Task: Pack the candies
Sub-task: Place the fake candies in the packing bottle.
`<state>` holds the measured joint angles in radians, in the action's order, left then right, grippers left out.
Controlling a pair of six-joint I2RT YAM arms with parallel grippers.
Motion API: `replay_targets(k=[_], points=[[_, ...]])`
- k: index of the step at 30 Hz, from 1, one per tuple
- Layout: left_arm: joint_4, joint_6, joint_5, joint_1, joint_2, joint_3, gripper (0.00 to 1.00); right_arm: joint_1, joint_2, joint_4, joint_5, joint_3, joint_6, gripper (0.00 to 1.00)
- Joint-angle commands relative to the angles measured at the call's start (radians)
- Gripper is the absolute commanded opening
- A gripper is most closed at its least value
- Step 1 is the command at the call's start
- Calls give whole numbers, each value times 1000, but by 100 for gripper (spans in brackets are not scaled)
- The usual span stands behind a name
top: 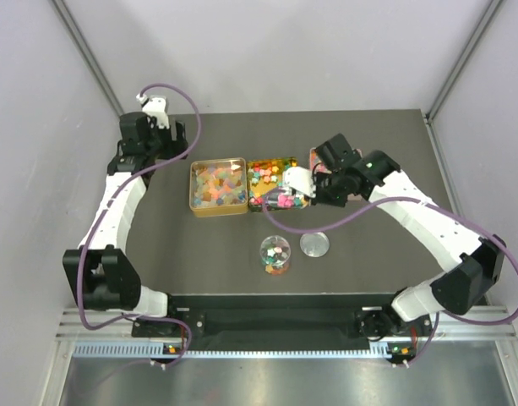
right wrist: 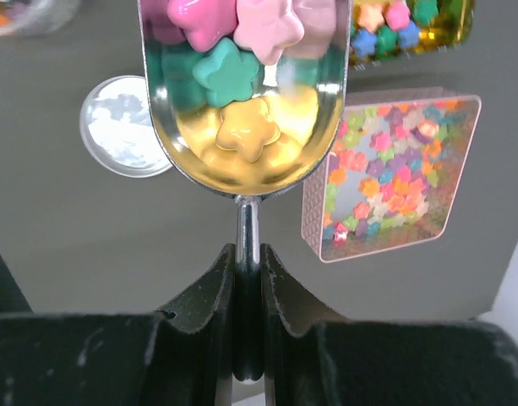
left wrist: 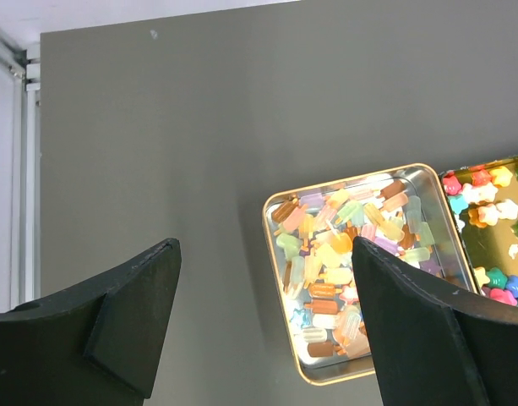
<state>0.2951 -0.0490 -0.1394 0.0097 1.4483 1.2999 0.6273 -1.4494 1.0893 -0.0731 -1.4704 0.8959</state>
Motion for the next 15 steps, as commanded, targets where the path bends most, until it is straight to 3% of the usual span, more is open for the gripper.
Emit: replay_targets(k=[1,6,15], points=[[-80,32,-23,10,-65,-40,87,128,58,53,112,16,32,0],[-82,46,-31,10,-100,-68,87,204,81,76,159,65,-1,0],[-85,72,-28,10,-147,-114,87,218,130,89,206,154,21,0]])
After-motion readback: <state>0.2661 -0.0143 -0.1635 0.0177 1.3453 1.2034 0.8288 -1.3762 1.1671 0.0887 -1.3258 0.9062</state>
